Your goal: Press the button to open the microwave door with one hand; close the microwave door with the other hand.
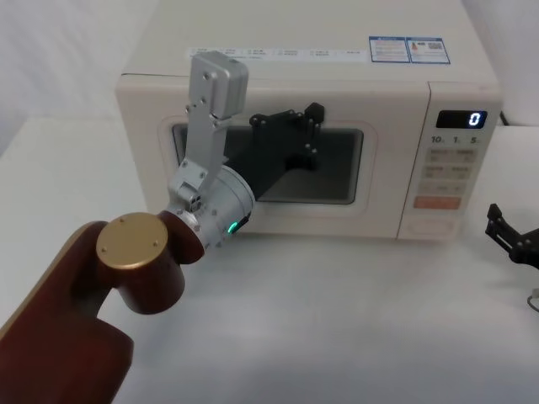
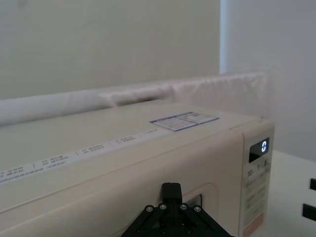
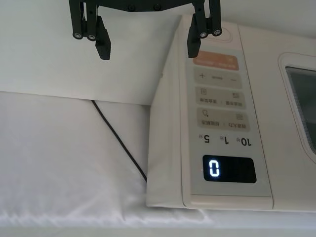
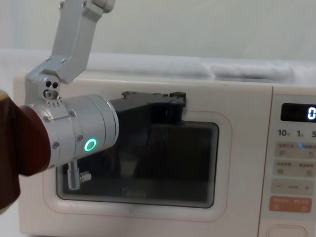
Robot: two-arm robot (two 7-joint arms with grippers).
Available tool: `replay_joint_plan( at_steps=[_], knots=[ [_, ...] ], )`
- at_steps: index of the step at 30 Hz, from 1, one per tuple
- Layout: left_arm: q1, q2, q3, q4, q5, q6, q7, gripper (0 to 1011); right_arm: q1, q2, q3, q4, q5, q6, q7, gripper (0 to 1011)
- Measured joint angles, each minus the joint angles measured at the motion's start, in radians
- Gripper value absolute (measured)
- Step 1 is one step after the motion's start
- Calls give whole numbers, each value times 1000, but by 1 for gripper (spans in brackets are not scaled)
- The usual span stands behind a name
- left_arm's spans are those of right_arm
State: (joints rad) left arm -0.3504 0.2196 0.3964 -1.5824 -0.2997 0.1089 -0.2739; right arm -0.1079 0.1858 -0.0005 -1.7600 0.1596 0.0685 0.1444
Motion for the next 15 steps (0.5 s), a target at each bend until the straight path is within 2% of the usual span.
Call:
replay_joint_plan(
  at_steps=[5, 13, 15],
  knots=[
    [2, 8, 6, -9, -41, -21, -69, 0, 0, 0, 0, 0, 0, 0, 0, 1002],
    [24, 26, 20, -29, -82, -25, -104, 0, 0, 0, 0, 0, 0, 0, 0, 1002],
    [34, 37, 24, -35, -117, -25, -134, 0, 0, 0, 0, 0, 0, 0, 0, 1002]
  ],
)
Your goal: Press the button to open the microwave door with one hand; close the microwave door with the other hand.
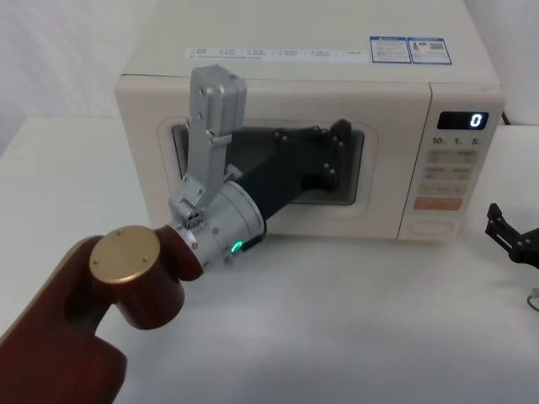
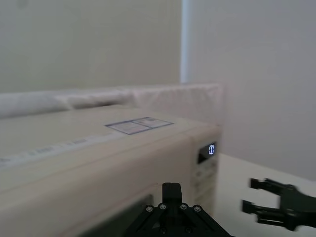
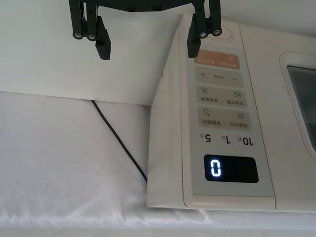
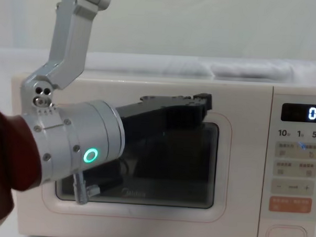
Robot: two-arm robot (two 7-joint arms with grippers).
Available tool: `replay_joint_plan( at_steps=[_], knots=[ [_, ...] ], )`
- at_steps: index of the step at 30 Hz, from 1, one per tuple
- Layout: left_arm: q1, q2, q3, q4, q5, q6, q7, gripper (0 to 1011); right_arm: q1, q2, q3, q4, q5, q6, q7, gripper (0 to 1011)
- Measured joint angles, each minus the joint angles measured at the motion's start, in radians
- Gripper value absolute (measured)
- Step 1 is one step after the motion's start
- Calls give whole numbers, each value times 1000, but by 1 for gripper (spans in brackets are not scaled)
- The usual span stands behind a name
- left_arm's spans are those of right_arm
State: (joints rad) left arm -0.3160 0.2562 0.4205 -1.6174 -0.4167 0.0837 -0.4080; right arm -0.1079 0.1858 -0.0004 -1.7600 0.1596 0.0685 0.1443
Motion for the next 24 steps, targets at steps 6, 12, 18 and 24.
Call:
replay_joint_plan(
  at_steps=[6, 12, 18, 24],
  knots=[
    [25, 32, 6, -28, -61, -4, -51, 0, 0, 0, 0, 0, 0, 0, 0, 1002],
    [103, 84, -14, -97, -76, -13, -4, 0, 0, 0, 0, 0, 0, 0, 0, 1002],
    [234, 107, -77, -164, -37, -36, 141, 0, 0, 0, 0, 0, 0, 0, 0, 1002],
    [357, 89, -149, -205, 50, -56, 307, 0, 0, 0, 0, 0, 0, 0, 0, 1002]
  ],
)
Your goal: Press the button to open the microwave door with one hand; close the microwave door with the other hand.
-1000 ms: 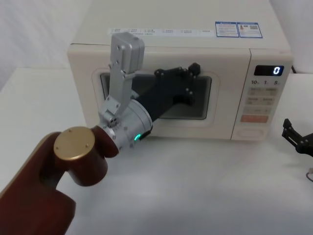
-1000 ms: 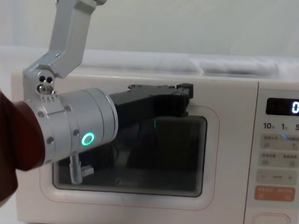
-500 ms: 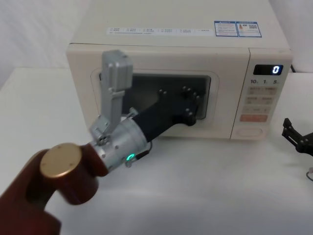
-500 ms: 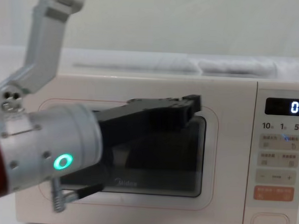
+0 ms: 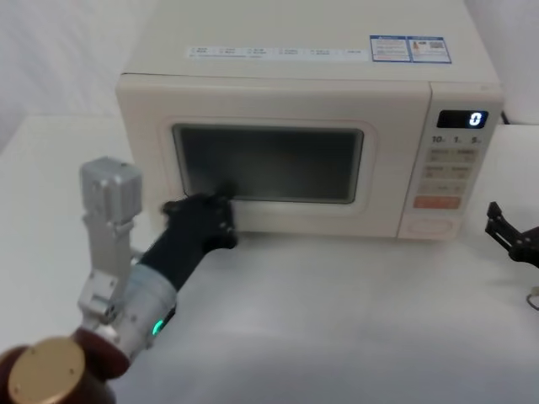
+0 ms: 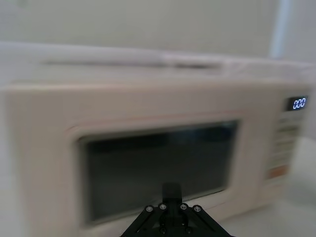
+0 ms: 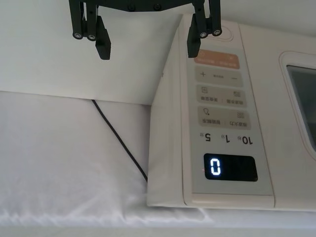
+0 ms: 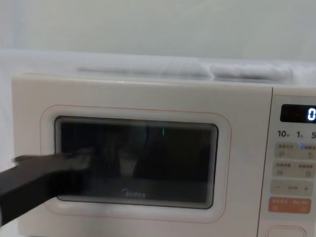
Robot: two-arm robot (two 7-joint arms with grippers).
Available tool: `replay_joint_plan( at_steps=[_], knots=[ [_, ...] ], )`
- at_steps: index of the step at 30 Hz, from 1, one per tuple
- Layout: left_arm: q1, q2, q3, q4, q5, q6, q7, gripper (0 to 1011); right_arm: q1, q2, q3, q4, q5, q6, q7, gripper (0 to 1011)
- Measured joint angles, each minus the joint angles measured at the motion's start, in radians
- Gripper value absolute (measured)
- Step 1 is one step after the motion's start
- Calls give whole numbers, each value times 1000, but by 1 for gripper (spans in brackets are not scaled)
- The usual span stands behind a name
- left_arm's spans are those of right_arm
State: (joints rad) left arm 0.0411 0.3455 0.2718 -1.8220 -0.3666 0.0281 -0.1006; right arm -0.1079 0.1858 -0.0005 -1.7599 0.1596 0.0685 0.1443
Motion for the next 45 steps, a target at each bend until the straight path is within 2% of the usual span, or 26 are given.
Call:
replay_joint_plan(
  at_steps=[2, 4, 5, 10, 16, 26, 31, 37, 45],
  knots=[
    [24, -7, -14, -7, 24, -4, 36, 0, 0, 0, 0, 0, 0, 0, 0, 1002],
    [64, -14, -35, -18, 75, -10, 95, 0, 0, 0, 0, 0, 0, 0, 0, 1002],
    [64, -14, -35, -18, 75, -10, 95, 0, 0, 0, 0, 0, 0, 0, 0, 1002],
    [132, -31, -76, -30, 147, -26, 184, 0, 0, 0, 0, 0, 0, 0, 0, 1002],
    [186, -43, -120, -32, 175, -34, 221, 0, 0, 0, 0, 0, 0, 0, 0, 1002],
    [227, -65, -187, -23, 159, -71, 221, 0, 0, 0, 0, 0, 0, 0, 0, 1002],
    [243, -68, -219, -15, 137, -97, 187, 0, 0, 0, 0, 0, 0, 0, 0, 1002],
    [233, -73, -226, 5, 122, -109, 142, 0, 0, 0, 0, 0, 0, 0, 0, 1002],
    [218, -89, -231, 23, 122, -101, 118, 0, 0, 0, 0, 0, 0, 0, 0, 1002]
  ],
)
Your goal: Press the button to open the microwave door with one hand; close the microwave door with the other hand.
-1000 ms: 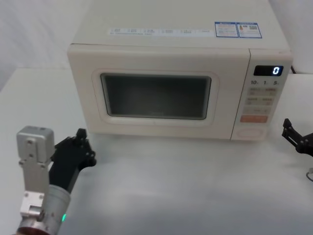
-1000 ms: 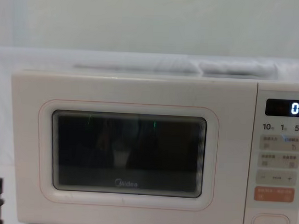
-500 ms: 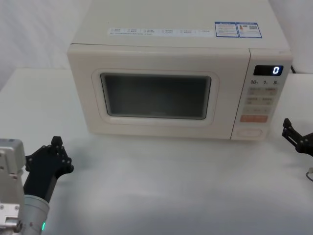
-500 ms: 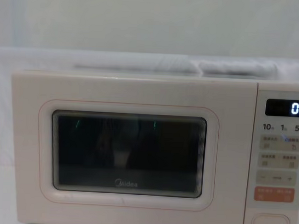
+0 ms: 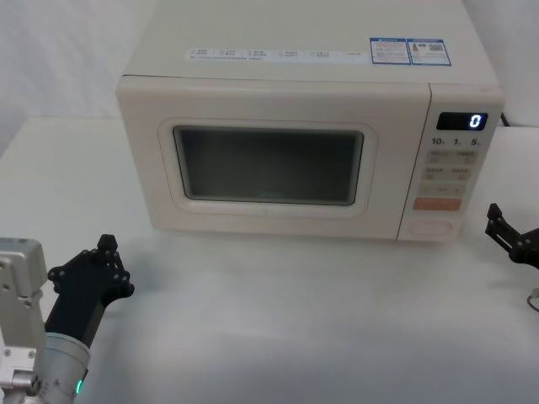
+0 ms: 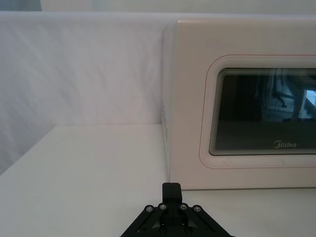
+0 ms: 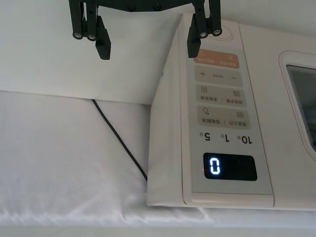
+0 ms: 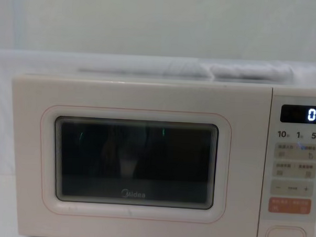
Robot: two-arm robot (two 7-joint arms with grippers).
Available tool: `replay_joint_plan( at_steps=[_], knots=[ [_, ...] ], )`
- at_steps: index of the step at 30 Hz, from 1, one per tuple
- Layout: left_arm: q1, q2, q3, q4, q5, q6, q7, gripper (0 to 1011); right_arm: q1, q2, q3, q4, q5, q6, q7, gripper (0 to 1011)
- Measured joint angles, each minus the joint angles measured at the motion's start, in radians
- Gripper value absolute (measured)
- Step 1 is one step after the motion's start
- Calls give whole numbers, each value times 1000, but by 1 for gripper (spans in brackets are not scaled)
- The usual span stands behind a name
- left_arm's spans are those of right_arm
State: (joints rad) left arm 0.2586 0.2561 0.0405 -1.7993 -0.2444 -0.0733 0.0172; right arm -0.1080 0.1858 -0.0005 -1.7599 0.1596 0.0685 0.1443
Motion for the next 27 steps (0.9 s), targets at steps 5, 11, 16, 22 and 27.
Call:
replay_joint_plan(
  at_steps=[5, 11, 16, 22, 27],
  knots=[
    [-1, -16, -7, 5, 17, 10, 2, 0, 0, 0, 0, 0, 0, 0, 0, 1002],
    [1, -26, -12, 7, 27, 13, 4, 0, 0, 0, 0, 0, 0, 0, 0, 1002],
    [1, -24, -10, 6, 26, 14, 5, 0, 0, 0, 0, 0, 0, 0, 0, 1002],
    [1, -22, -9, 6, 26, 14, 5, 0, 0, 0, 0, 0, 0, 0, 0, 1002],
    [1, -21, -9, 5, 25, 14, 6, 0, 0, 0, 0, 0, 0, 0, 0, 1002]
  ],
)
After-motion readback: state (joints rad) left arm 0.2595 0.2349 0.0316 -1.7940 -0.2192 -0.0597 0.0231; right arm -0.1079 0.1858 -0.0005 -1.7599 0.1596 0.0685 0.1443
